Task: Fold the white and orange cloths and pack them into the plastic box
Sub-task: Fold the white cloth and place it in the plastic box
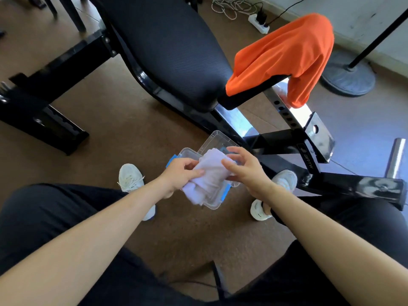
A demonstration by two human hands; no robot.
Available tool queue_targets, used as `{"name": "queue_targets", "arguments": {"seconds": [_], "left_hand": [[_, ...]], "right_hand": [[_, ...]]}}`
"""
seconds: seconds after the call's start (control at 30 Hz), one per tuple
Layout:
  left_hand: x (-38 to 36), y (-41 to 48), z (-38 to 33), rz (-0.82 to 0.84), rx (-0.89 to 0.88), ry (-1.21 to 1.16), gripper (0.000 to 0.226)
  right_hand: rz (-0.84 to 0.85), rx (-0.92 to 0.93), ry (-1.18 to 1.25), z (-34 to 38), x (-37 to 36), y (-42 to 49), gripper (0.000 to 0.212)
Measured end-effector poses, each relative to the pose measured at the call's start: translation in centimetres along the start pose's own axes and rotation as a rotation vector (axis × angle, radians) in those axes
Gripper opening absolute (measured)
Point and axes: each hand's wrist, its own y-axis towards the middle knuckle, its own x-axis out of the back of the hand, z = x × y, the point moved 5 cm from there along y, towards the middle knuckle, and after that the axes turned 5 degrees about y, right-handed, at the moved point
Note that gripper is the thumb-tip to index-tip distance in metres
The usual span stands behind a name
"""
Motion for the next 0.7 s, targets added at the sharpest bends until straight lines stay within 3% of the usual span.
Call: {"name": "queue_targets", "arguments": {"seconds": [0.13, 0.23, 0.43, 0.6, 0.7], "left_hand": [[0.3, 4.4, 4.4, -0.049, 0.224, -0.115, 0.007], [-0.2, 7.3, 8.1, -0.106, 0.327, -0.175, 0.017], [-0.8, 12.5, 13.8, -0.223, 0.376, -0.15, 0.028], [-1.7, 17.0, 16.4, -0.233, 0.346, -0.013, 0.033], [-1.8, 19.3, 17.4, -0.222, 0.324, 0.153, 0.036]], "right_hand": [[-0.013, -0.061, -0.063, -4.7, -2.3, 3.7, 0.078], [-0.039, -0.026, -0.178, -8.2, -4.1, 6.8, 0.078], [-0.008, -0.116, -0.331, -16.0, -5.8, 12.3, 0.07], [-0.019, -0.155, -0.221, -20.4, -6.2, 16.6, 0.064], [-0.092, -0.148, -0.254, -22.2, -6.7, 19.2, 0.077]]}}
